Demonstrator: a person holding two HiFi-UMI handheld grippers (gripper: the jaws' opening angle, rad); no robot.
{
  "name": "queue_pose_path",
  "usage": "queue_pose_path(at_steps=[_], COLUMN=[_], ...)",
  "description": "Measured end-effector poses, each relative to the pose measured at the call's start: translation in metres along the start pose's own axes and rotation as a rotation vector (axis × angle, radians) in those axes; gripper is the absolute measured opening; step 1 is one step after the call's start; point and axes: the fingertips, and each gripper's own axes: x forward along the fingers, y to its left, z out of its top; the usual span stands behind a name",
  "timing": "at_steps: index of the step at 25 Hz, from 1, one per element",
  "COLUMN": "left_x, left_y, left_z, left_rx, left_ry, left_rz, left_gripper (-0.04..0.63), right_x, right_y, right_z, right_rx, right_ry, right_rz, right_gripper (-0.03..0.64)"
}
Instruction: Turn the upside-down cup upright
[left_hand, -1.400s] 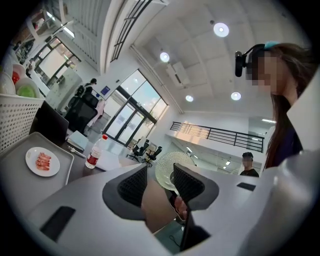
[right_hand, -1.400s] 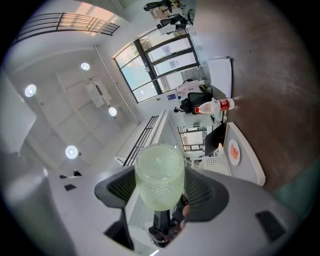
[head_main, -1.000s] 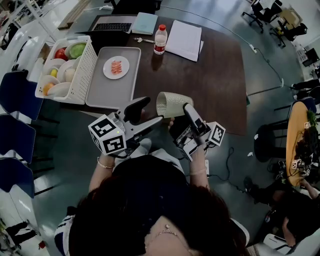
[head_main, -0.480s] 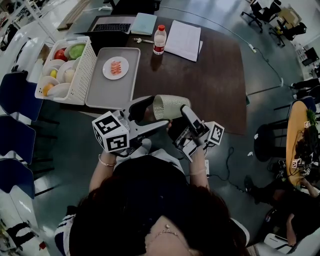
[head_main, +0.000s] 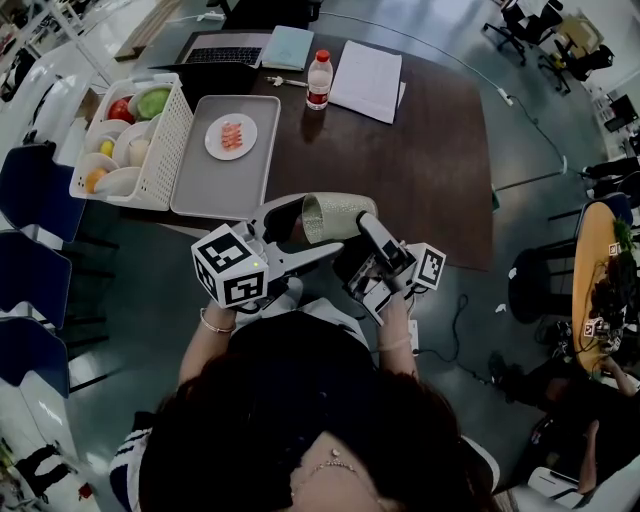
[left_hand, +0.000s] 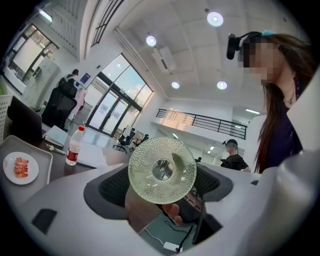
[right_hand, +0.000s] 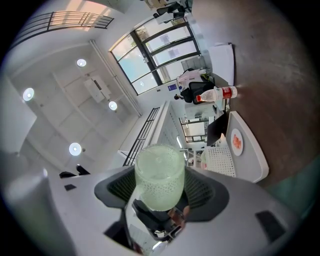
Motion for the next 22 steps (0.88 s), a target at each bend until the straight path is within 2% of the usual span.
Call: queue_pose_path(at_steps=[4, 12, 22], left_x=[0.0024, 0.0051, 0.0046], left_y=[0.0011, 0.0035, 0.0041], left_z=[-0.0036, -0.0014, 0.0030], left_rx=[0.028, 0.019, 0.024], left_ry=[0.019, -0.010, -0.027], left_rz=[0.014, 0.032, 0.039], left_gripper=[0.400, 0.394, 0.393], right_x=[-0.0022, -0.0033, -0.0033], right_y=[-0.0011, -0.0038, -0.0038], right_z=[0.0019, 0.0050, 0.0045], right_rx=[0.003, 0.033, 0.007], right_ry=[-0.005, -0.023, -0.013], right_rz=[0.001, 0.023, 0.019], right_gripper=[0.314, 0.314, 0.314])
